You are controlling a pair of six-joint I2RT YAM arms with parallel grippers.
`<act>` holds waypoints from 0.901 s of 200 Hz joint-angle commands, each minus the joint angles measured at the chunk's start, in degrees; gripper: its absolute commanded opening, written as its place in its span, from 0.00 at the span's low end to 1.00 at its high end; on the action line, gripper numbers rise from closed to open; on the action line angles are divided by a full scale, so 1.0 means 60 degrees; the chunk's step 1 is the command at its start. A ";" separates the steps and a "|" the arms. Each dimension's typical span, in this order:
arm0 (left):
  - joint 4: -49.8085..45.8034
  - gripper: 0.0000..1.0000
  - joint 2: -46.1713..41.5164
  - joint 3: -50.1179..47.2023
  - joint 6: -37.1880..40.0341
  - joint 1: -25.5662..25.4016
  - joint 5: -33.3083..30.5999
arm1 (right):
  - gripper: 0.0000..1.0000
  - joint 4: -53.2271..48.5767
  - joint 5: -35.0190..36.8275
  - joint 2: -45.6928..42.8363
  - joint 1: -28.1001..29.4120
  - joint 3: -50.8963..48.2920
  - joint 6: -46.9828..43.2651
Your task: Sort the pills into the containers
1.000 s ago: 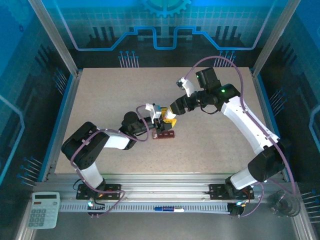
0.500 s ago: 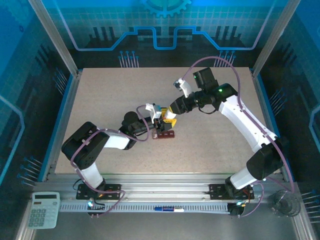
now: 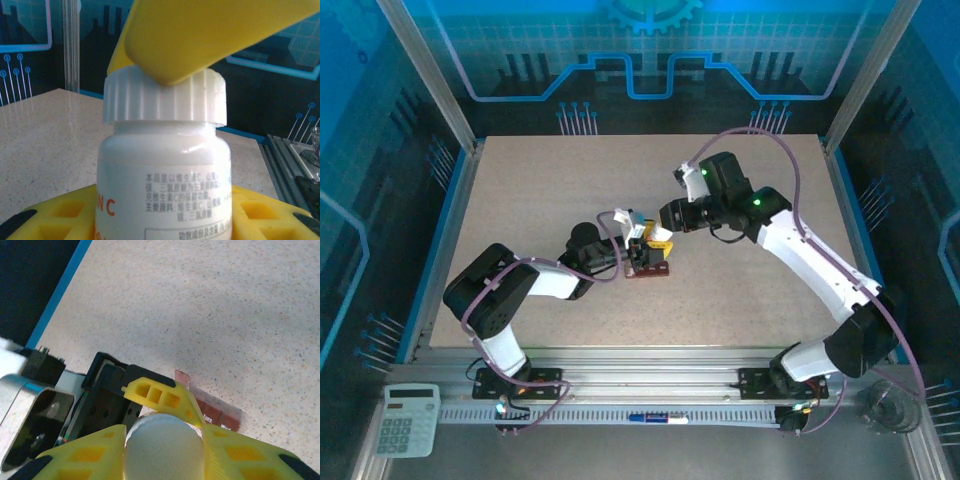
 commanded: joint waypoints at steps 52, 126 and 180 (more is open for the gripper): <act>0.1373 0.00 -0.0329 0.0242 0.0032 -0.0061 0.0097 | 0.56 -0.0304 -0.0031 -0.0052 0.0004 0.0031 0.1044; 0.1373 0.00 -0.0329 0.0264 0.0007 -0.0061 0.0162 | 0.79 -0.0463 -0.1919 -0.0435 -0.0924 0.0908 -0.1280; 0.1373 0.00 -0.0336 0.0242 -0.0006 -0.0064 0.0185 | 0.78 -0.2219 -0.2046 0.0458 -0.0966 0.2104 -0.3942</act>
